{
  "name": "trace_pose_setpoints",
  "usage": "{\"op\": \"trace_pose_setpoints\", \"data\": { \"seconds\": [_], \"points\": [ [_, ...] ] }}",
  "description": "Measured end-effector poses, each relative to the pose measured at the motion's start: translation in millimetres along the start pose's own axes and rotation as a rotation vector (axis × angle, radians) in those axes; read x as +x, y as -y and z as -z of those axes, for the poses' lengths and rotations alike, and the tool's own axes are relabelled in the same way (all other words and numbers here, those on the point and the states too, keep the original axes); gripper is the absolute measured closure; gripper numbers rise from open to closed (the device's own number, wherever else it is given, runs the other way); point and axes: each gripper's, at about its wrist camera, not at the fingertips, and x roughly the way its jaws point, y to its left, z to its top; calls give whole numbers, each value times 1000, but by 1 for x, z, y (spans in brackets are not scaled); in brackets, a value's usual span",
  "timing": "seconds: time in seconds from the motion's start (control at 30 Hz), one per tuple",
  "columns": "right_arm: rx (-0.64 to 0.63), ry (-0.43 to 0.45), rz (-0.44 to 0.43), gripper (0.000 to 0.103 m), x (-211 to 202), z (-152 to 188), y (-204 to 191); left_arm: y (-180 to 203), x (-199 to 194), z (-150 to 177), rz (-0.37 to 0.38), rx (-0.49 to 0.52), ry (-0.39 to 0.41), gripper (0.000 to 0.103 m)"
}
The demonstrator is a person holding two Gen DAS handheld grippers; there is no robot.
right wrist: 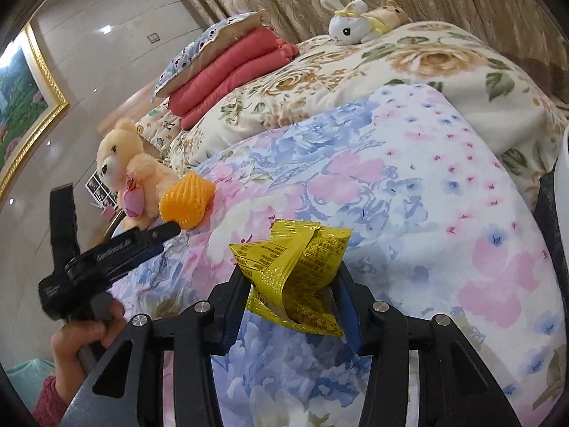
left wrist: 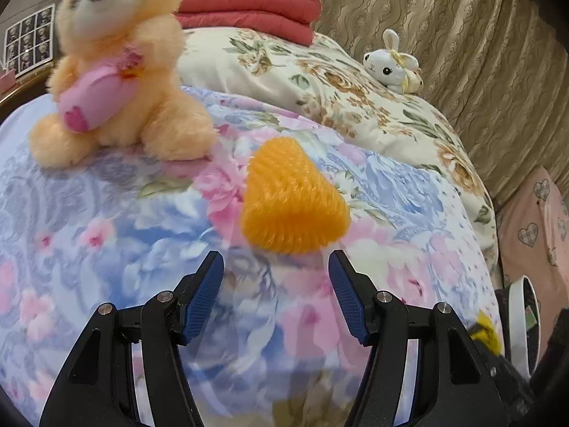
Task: Collect trash
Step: 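Grasp the yellow wrapper with the right gripper while left grasps the orange mesh sleeve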
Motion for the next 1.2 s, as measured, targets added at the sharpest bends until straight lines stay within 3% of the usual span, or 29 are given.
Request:
{"op": "trace_pose_setpoints", "data": {
  "seconds": [0.1,0.3,0.4,0.47,0.57,0.77,1.2],
  "points": [
    [0,3,-4,56,0,1,0,7,17,-4,22,-8,-29,40],
    [5,-2,-4,56,3,1,2,21,28,-10,-9,17,-13,38],
    [7,-3,-5,56,4,1,2,21,30,-11,-8,16,-8,54],
    [5,-3,-3,56,2,1,1,20,29,-11,7,18,-10,73],
    [4,0,-7,56,2,1,1,23,22,-6,14,35,4,85],
    [7,34,-13,56,-7,2,2,32,-7,22,98,58,-11,93],
    [-2,49,20,56,-51,20,13,70,-66,79,231,139,-21,94]
  ]
}}
